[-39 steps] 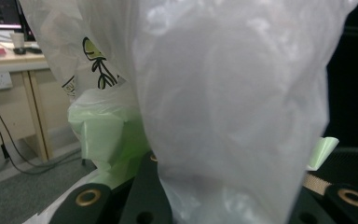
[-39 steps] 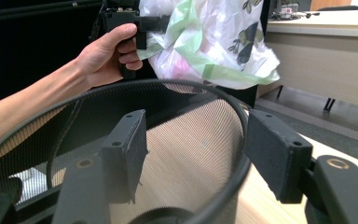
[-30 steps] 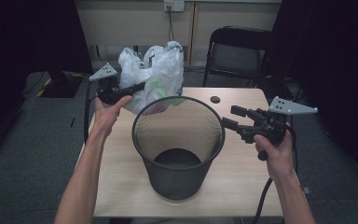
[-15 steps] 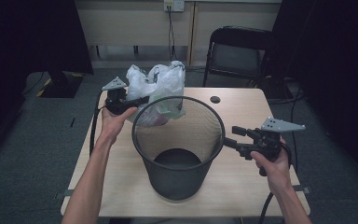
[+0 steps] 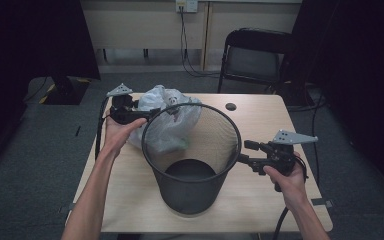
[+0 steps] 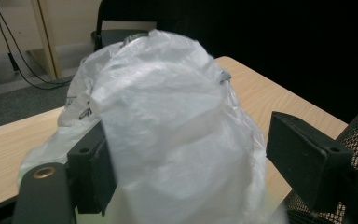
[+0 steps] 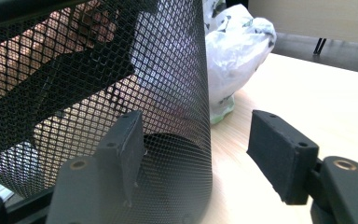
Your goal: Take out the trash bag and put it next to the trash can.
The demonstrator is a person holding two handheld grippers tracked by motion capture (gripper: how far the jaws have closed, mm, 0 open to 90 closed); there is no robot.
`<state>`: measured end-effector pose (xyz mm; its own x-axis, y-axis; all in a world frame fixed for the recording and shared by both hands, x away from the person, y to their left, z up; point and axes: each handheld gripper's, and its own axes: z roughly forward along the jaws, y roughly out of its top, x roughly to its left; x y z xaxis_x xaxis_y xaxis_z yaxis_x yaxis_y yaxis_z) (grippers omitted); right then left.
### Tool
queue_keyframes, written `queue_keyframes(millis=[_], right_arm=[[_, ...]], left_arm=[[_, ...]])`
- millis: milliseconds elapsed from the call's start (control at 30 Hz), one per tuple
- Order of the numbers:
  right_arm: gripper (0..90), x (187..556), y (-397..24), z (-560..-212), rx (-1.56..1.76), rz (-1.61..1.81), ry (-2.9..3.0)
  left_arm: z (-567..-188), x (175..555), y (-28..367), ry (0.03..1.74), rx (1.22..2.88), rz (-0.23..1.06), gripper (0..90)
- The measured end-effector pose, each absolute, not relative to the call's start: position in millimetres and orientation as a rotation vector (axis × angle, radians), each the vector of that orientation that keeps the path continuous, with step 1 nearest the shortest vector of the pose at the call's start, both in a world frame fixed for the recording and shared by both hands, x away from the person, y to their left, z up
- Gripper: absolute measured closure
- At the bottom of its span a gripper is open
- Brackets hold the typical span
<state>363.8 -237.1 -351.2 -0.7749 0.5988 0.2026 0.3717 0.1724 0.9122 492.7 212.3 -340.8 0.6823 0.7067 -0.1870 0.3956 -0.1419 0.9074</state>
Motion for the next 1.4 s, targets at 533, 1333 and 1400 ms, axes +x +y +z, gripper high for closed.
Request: queue_keyframes(millis=[533,1333,1400], right_arm=[[34.5,364,-236,-356,0.950,1.639,2.259],[33.1,363,-234,-370,0.976,1.597,2.302],[32.9,363,-234,-372,0.980,1.592,2.307]], left_arm=[[-386,498,199,0.847,1.837,0.197,83.7],[-351,437,244,0.839,1.802,0.447,22.6],[-351,430,251,0.835,1.808,0.463,21.7]])
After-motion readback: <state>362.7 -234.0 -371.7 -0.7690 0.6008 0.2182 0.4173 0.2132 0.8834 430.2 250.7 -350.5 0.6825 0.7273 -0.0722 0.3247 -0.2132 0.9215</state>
